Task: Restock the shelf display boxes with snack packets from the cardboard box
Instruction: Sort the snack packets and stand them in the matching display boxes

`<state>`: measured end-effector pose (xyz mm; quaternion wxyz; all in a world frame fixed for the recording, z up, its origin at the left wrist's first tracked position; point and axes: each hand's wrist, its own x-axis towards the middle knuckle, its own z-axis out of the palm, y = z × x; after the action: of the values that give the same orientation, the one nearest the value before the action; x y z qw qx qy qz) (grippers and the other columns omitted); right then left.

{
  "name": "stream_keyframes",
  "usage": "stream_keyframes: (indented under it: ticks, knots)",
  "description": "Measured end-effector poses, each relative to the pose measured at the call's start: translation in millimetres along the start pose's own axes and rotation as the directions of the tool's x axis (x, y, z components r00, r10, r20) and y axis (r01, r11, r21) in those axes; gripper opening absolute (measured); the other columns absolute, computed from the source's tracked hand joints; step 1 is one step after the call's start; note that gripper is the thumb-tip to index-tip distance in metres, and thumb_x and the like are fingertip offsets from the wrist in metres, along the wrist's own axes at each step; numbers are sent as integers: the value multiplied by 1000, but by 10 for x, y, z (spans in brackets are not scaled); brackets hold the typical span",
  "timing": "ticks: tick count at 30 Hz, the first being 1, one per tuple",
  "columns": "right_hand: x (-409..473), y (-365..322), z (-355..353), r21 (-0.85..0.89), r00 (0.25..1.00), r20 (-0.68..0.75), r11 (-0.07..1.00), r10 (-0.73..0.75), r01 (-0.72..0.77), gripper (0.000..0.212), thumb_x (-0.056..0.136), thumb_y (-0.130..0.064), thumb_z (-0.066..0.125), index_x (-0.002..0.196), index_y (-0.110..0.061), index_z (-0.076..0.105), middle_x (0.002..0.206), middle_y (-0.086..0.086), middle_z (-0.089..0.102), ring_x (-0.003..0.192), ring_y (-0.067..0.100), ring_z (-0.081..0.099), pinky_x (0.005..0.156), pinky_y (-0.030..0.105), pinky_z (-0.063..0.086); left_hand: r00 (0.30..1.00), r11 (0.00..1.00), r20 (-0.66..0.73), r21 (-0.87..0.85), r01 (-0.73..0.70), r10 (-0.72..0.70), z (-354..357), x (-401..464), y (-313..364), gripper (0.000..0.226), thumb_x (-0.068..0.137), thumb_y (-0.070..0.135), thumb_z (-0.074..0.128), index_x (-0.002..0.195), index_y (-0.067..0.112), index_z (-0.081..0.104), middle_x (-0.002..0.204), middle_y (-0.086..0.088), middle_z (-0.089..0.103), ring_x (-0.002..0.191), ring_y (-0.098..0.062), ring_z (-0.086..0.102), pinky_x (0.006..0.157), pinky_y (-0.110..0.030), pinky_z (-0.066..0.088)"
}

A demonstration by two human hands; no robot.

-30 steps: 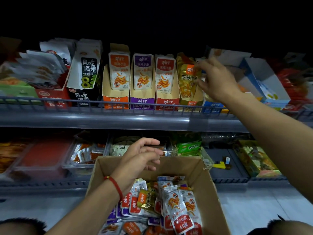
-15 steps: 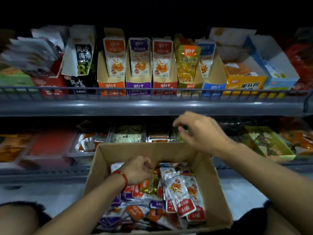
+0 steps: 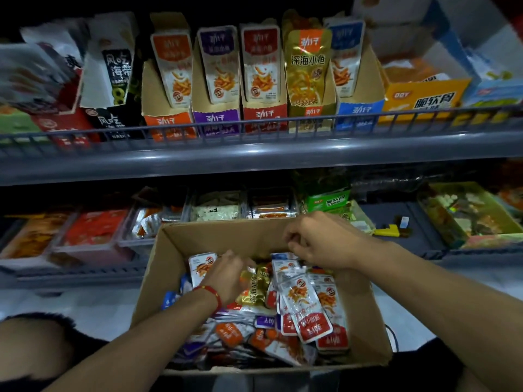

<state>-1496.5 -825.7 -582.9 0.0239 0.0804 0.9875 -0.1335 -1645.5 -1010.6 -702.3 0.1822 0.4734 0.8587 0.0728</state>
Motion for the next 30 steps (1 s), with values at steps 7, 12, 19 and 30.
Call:
stream_keyframes:
  ticks: [7,12,19,30]
  knots:
    - [90,-61,54,195,997,77,981,-26,10,31,93,-44,67,121,-30,64,110,-11,69,96,9,63,82,36,55,982,642,-120,-767,0,-143,-799,-158,365,22,87,4,74,103,18,68,83,-1,66,75,-15,65,70,-29,57]
    - [47,-201,-56,535,1000,2,845,13,-12,17,90,-38,75,83,-26,67,69,-10,64,60,-2,57,57,16,41,956,341,-194,-933,-111,-219,-1201,-369,588,16,83,10,79,97,11,71,83,-24,71,73,-30,67,64,-42,54]
    - [-68,-363,-295,886,962,-86,462,258,-45,14,85,-25,77,92,-13,77,88,2,79,81,19,76,72,34,59,982,-15,-71,-997,-75,-173,-1434,-513,635,42,84,31,69,116,5,65,105,-13,75,97,-26,73,84,-37,60]
    - [-70,-367,-431,931,897,-246,347,366,114,29,104,-17,53,131,-20,63,113,0,74,101,15,68,80,31,55,990,-108,134,-986,128,-51,-1428,-575,660,32,96,-9,45,118,0,66,100,-19,72,78,-22,67,65,-32,55]
